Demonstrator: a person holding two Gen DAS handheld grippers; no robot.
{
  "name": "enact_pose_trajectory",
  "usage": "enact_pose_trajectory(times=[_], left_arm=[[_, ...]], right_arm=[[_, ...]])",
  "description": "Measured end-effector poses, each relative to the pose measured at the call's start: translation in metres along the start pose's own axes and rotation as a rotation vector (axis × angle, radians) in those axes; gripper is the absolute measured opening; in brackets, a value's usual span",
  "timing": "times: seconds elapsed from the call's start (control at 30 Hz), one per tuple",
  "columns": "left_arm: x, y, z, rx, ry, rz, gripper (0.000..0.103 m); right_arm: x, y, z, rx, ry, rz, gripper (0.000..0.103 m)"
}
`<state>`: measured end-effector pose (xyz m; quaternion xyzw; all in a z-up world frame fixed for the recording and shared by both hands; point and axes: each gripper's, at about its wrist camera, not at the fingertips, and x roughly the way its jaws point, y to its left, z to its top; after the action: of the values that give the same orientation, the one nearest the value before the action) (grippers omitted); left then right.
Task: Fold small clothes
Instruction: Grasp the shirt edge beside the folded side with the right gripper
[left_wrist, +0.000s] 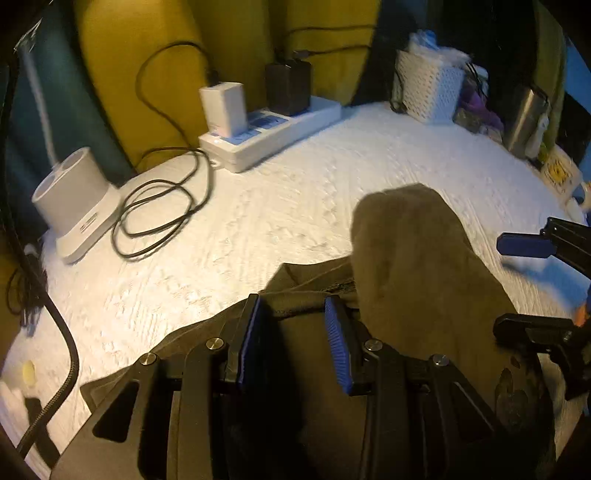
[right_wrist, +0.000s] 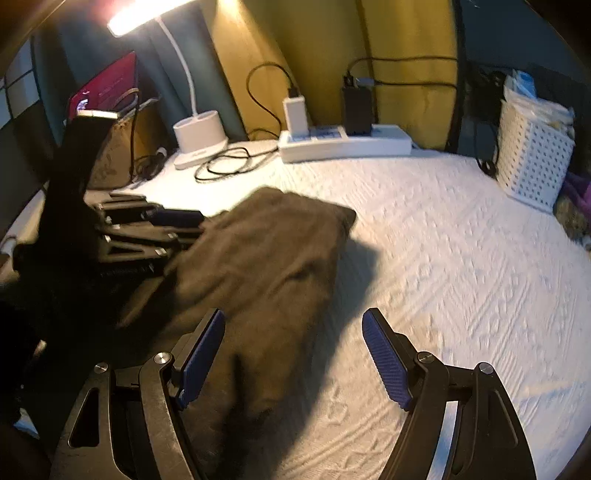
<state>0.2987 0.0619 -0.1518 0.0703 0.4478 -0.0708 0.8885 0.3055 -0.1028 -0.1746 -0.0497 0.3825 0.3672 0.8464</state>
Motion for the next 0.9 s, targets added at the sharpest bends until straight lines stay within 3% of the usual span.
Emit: enact_pose_trajectory(times=[0.1, 0.2, 0.33, 0.43, 0.5, 0.63, 0.9], left_arm=[[-0.004, 0.015, -0.006, -0.067, -0.025, 0.061, 0.035], [-0.013, 0.037, -0.012, -0.151, -0.020, 0.030, 0.035], [-0.038, 0.051, -0.026, -0.168, -0.056, 0.019, 0.035], [-0.048, 0.061, -0.037, -0.188, -0.061, 0.017, 0.035], [-0.052, 0.066, -0.045, -0.198, -0.059, 0.013, 0.035], [-0.052, 0.063, -0.051, -0.194, -0.049, 0.000, 0.035], [-0.041, 0.018, -0.032, -0.034, 0.004, -0.063, 0.035]], right_arm=[[0.002, 0.012, 0.009, -0.043, -0.014, 0.003, 0.078], [0.013, 0.024, 0.020, -0.063, 0.002, 0.006, 0.078], [0.032, 0.046, 0.035, -0.093, 0.026, 0.049, 0.078], [0.053, 0.064, 0.042, -0.112, 0.070, 0.060, 0.056], [0.069, 0.070, 0.043, -0.130, 0.101, 0.042, 0.047], [0.069, 0.067, 0.041, -0.147, 0.099, -0.008, 0.009], [0.023, 0.038, 0.018, -0.080, 0.043, -0.031, 0.003]])
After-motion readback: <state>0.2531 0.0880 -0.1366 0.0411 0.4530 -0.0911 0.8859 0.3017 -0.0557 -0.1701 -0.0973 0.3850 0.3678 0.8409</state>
